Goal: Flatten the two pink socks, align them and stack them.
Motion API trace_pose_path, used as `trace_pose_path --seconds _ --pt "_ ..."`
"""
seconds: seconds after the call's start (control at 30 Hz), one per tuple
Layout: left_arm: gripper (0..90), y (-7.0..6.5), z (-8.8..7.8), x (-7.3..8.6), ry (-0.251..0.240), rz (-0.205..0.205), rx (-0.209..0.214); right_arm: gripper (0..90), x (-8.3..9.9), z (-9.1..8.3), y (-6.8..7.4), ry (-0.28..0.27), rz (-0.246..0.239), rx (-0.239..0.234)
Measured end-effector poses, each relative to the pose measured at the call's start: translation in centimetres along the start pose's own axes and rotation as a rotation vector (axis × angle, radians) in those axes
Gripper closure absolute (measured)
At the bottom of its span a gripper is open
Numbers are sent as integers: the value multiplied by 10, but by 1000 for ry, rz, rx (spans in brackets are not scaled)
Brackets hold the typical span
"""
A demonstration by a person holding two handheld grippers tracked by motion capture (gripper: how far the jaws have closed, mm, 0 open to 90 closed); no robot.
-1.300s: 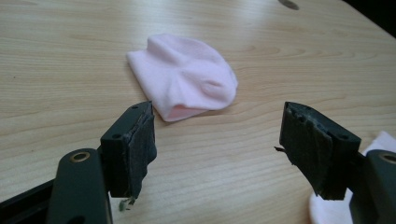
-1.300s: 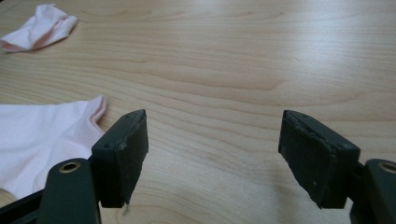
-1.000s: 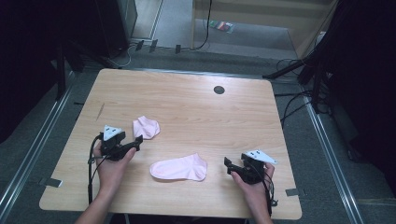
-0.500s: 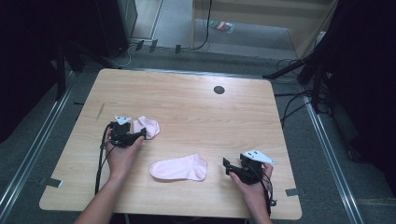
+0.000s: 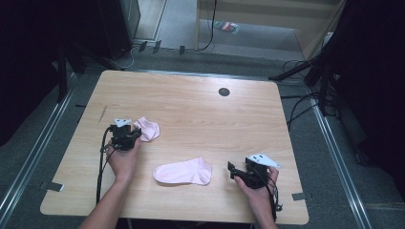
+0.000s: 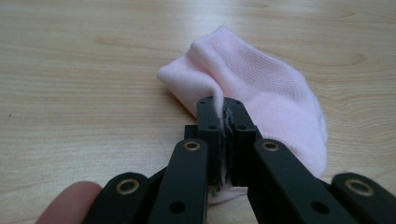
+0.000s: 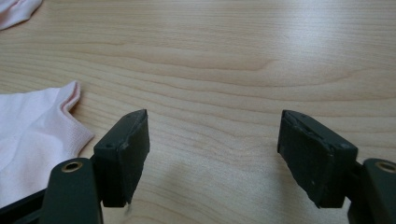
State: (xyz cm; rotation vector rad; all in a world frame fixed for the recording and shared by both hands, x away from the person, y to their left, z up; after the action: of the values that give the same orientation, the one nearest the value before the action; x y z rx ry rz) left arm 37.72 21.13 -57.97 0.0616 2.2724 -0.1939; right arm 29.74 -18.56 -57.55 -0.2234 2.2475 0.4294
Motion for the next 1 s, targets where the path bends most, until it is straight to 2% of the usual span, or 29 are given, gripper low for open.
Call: trace_pose_path --seconds 0.1,0.13,0.23,0.47,0.63,0.67,0.7,0.83,0.9,0.93,1.0 --pt "883 -4 -2 0 -15 32 18 255 0 1 0 1 3 0" --pt "886 -7 -4 -1 -31 43 42 256 0 1 0 0 4 0" --pt "888 -10 -6 -3 -47 49 59 256 -1 1 0 -1 0 0" --pt "890 -33 -22 -16 -108 80 152 258 -1 1 0 -2 3 4" --pt "890 -56 -30 -24 -134 105 241 258 -1 2 0 1 4 7" --pt "890 -65 -33 -27 -149 104 285 258 -1 2 0 1 7 8" --pt "891 -65 -33 -27 -149 104 285 258 -1 2 0 1 7 8" --pt "891 -92 -43 -34 -186 98 441 258 -1 2 0 2 4 10" --pt "890 -102 -45 -36 -179 97 483 258 -1 2 0 4 7 12" --pt "890 -107 -45 -36 -181 101 493 258 -1 2 0 4 4 14" --pt "888 -113 -43 -35 -165 129 476 258 -1 2 0 4 1 14"
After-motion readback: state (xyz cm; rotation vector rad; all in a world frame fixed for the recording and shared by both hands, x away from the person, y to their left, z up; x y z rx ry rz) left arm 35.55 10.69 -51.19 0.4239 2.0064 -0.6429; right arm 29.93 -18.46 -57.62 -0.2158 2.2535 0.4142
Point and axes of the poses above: each handheld gripper's, and its own axes: z roughly forward along the jaws, x roughly out of its underside, y roughly to its left, the point moved 5 cm from there along z, roughly forward along the jaws, and after that the axes turned 4 degrees about z, right-handed, at the moved point
